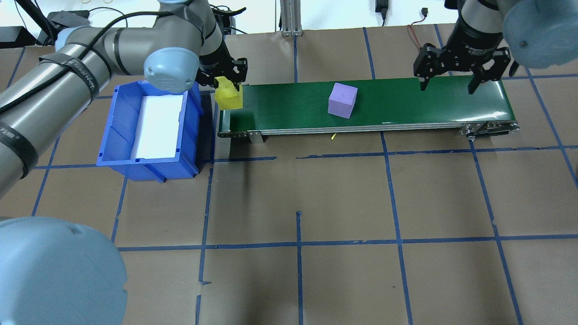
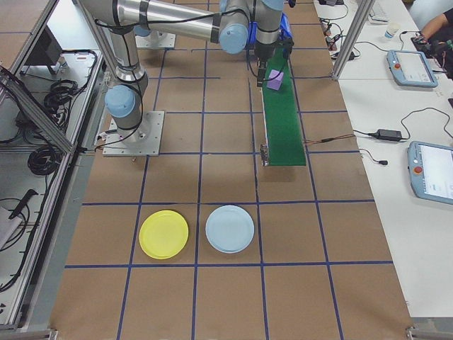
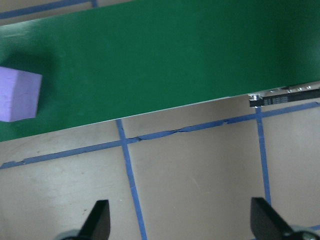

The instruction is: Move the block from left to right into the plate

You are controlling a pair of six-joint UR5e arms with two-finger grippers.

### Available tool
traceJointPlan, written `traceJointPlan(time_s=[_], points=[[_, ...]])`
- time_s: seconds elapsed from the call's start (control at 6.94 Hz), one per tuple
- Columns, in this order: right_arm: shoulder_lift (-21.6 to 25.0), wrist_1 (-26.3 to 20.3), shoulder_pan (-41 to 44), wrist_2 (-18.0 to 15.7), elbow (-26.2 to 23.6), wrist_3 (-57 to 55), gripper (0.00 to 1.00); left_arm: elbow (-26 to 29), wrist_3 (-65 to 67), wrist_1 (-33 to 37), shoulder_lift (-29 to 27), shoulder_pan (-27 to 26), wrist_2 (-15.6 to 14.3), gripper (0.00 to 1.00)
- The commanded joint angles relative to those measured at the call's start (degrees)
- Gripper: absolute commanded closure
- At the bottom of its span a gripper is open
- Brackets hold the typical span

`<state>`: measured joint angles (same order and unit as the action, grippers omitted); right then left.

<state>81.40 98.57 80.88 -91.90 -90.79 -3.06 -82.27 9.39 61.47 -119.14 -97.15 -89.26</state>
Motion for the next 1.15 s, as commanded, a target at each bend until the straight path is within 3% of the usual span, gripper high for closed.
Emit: traceJointPlan(time_s=[0.0, 0.14, 0.29, 0.58, 0.87, 1.01], points=[[-0.5, 0.2, -8.5, 0.0, -1.9, -0.1, 0.0, -0.9, 0.1, -1.3, -1.4, -1.4, 2.2, 0.71], [-2.0, 3.8, -9.7, 0.0, -1.9, 0.0, 0.0, -1.9, 0.2, -1.2, -1.4, -1.4, 2.2, 0.39], [-2.7, 8.1, -9.7, -0.3, -2.0, 0.0, 0.0, -3.6, 0.3, -1.5, -1.4, -1.4, 2.2, 0.01], [-2.5, 8.2, -9.7, 0.3, -2.2, -0.9, 0.0, -3.1, -0.4, -0.9, 1.3, -1.4, 1.8, 0.0], [-2.5, 7.6, -9.8, 0.3, -3.3, 0.0, 0.0, -2.6, -0.6, 4.9, 8.4, -0.5, 1.5, 0.0], [-2.5, 7.9, -9.8, 0.3, -3.5, 0.0, 0.0, -3.3, -0.9, 9.8, 12.6, 2.4, 1.4, 0.0]])
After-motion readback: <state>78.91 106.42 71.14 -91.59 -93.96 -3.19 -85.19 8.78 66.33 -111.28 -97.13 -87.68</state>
